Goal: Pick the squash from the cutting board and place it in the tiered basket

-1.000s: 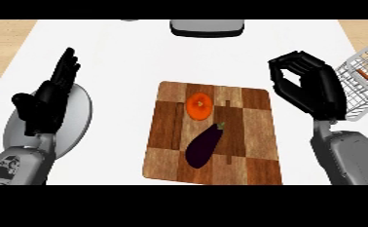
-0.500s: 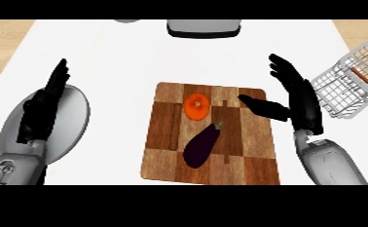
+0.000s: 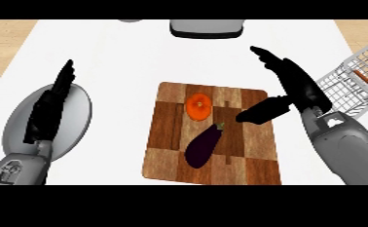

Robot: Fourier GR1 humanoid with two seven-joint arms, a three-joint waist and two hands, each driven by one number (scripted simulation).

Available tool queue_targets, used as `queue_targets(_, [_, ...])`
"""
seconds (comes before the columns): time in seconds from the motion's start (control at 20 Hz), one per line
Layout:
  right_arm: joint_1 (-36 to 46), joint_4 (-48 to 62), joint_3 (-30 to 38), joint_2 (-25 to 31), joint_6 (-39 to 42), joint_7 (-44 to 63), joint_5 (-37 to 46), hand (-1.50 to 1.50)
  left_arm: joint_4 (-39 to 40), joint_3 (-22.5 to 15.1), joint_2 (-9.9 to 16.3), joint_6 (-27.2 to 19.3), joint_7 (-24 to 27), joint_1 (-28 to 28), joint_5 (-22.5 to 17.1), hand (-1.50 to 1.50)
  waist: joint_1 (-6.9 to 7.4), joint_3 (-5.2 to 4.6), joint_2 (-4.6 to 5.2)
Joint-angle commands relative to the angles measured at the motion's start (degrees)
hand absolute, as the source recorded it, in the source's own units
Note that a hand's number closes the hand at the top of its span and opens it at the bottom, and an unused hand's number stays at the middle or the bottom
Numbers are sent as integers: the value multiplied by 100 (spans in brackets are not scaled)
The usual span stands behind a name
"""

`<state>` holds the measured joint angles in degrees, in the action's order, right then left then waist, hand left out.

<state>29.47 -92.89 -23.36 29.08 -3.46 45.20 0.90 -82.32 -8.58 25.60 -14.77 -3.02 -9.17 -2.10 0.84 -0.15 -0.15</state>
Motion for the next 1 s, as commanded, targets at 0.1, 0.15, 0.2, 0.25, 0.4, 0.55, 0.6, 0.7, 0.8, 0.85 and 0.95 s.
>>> queue_targets(0.1, [1348, 545, -183, -570, 745, 1432, -2, -150, -28, 63, -55, 104, 11, 32, 85, 0, 3, 10, 20])
queue_targets(0.15, [1688, 622, -232, -746, 667, 1913, 56, -150, -191, -47, -133, -48, -449, -250, 194, 0, 8, 10, 15])
queue_targets(0.2, [1694, 834, -350, -968, 597, 1853, 260, -150, 195, 43, -204, -82, -102, -287, 273, 0, -18, 9, 26])
queue_targets(0.25, [1570, 1128, -215, -1005, 686, 1618, 225, -150, -86, 245, 36, 227, -103, -39, 29, 0, 2, 12, 21])
queue_targets(0.4, [1766, 1536, -301, -1371, 711, 1839, 307, -150, 345, 244, -136, 274, 77, -237, 86, 0, -36, 10, 29])
queue_targets(0.55, [1951, 1909, -98, -1418, 1007, 2014, 117, -150, -69, 301, -39, 267, 31, 82, 124, 0, -10, 13, 17])
queue_targets(0.6, [2040, 1792, -117, -1439, 1106, 2258, 65, -150, -276, 187, -156, 51, -393, -102, 287, 0, -32, 14, 7])
queue_targets(0.7, [2148, 2231, -82, -1366, 1363, 2005, 36, -150, 170, 250, -272, 214, 226, 135, 174, 0, -15, 10, 27])
queue_targets(0.8, [1917, 2278, -424, -1731, 1118, 2088, 308, -150, -39, 184, -249, 137, -189, -113, 350, 0, -36, 14, 16])
queue_targets(0.85, [1678, 2206, -389, -1564, 1204, 1903, 350, -150, 24, 288, -292, 220, -171, -97, 221, 0, -61, 14, 14])
queue_targets(0.95, [1674, 2087, -451, -1735, 1212, 2098, 460, -150, -214, 296, -264, 219, 2, 230, 317, 0, -51, 14, 4])
